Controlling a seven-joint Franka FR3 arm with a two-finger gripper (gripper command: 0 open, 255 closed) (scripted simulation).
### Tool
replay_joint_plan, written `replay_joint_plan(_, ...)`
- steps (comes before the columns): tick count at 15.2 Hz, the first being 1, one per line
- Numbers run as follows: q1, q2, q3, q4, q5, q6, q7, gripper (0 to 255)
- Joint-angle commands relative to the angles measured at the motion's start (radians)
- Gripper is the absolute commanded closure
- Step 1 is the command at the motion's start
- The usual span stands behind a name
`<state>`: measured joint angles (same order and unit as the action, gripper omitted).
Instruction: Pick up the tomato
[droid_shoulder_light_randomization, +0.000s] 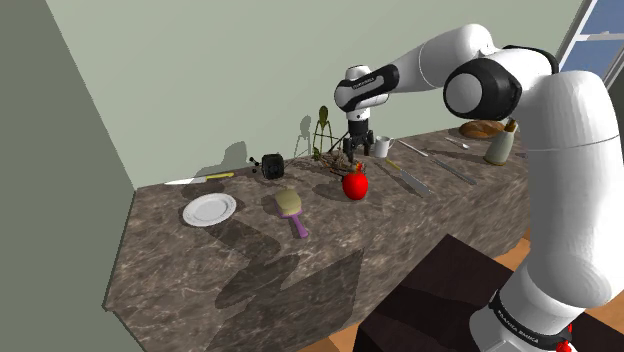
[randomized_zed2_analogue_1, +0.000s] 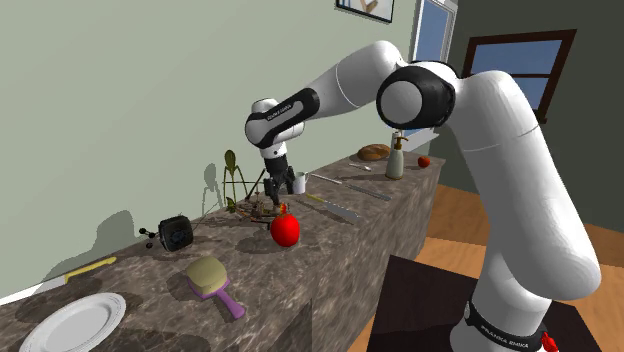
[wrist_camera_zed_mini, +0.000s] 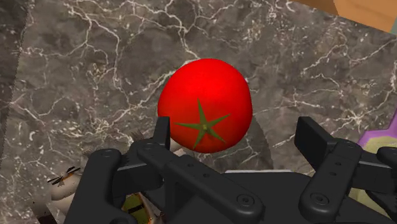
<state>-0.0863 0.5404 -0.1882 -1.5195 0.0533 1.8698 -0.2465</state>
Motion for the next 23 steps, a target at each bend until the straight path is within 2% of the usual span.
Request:
replay_joint_plan(1,-0.015,0.093,0.001,0.101,0.000,-0.027,-0.013,0)
replay_joint_plan(2,-0.019,0.120,0.001,0.132,0.000,-0.035,-0.016,0)
replay_joint_plan(11,-0.021,0.164,0.006,0.100,0.007,0.040,-0.016,0)
replay_joint_plan(12,-0.021,0.165,0.006,0.100,0.007,0.040,-0.016,255)
replay_joint_plan(23,-0.021,0.151,0.005,0.107,0.005,0.021,-0.016,255)
